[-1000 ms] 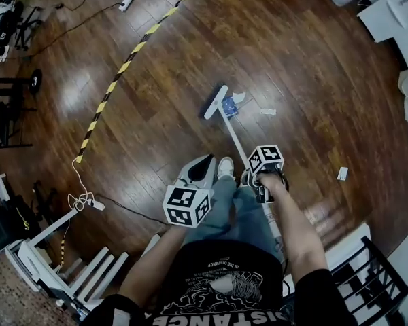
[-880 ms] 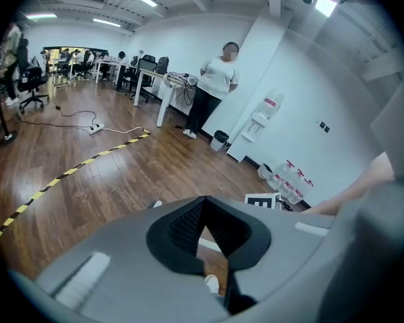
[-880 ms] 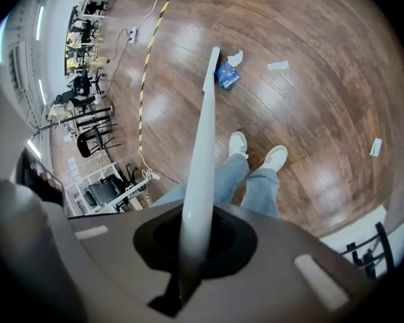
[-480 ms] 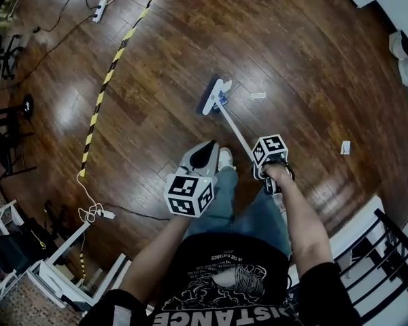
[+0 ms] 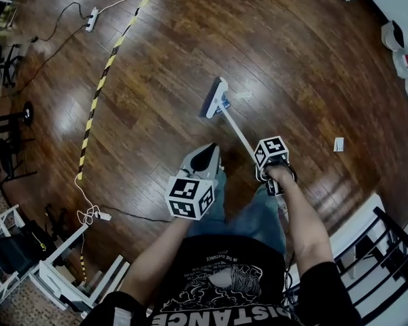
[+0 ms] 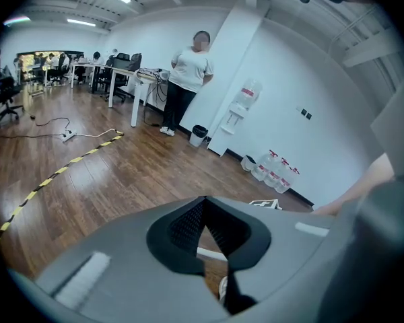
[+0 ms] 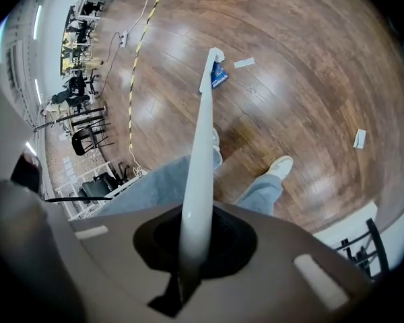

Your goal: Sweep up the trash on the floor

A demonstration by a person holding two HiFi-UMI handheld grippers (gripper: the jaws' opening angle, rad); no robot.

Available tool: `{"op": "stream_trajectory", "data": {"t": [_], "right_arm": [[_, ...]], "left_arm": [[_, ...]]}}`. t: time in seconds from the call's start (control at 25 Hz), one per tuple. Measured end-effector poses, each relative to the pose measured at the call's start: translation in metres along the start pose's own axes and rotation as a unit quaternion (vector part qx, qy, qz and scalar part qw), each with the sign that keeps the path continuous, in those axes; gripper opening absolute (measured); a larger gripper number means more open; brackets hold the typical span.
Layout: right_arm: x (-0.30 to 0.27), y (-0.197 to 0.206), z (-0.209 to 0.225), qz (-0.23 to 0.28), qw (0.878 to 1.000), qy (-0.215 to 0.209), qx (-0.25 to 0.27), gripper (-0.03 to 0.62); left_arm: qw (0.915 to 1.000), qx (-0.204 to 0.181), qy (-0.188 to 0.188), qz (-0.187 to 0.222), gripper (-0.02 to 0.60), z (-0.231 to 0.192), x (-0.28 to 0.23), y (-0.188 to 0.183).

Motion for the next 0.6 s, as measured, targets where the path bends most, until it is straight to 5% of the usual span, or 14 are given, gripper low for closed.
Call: {"op": "stream_trajectory", "data": {"t": [0.6], "right_arm": [[0.015, 0.063, 0.110, 0.017, 0.999, -0.022, -0.025, 0.001]], "left_arm": [[0.9997, -0.023, 0.007, -0.005, 0.005, 0.092, -0.036, 0.013]]}}
Point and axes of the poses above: the fingertips, and each gripper's own axes: x backward along the fingers, z to its right, y out of its underside, the point moved 8 cm from there along x, backward along the fingers, and after that the axes turned 13 degrees about -z, right-handed, at the moved point
